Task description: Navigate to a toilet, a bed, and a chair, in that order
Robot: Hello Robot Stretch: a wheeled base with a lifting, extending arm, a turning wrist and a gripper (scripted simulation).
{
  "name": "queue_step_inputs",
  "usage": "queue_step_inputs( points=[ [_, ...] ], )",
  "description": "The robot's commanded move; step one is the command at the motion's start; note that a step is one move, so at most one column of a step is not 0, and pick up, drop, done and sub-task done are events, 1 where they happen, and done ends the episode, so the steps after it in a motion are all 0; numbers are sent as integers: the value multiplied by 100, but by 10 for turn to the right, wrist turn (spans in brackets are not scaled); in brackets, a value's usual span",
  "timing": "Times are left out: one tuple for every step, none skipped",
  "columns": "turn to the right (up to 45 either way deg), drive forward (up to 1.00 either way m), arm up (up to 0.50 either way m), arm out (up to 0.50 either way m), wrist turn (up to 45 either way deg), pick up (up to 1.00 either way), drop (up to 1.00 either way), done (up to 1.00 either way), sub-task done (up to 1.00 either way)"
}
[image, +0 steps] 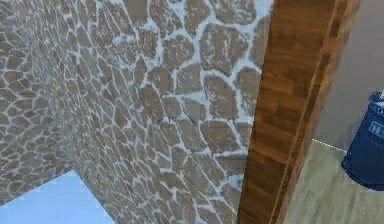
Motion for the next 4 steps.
queue_step_inputs(
  points=[
    [-450, 0, 0, 0, 0, 0, 0, 0, 0],
    [-450, 0, 0, 0, 0, 0, 0, 0, 0],
    [-390, 0, 0, 0, 0, 0, 0, 0, 0],
    [0, 30, 0, 0, 0, 0, 0, 0, 0]
  ],
)
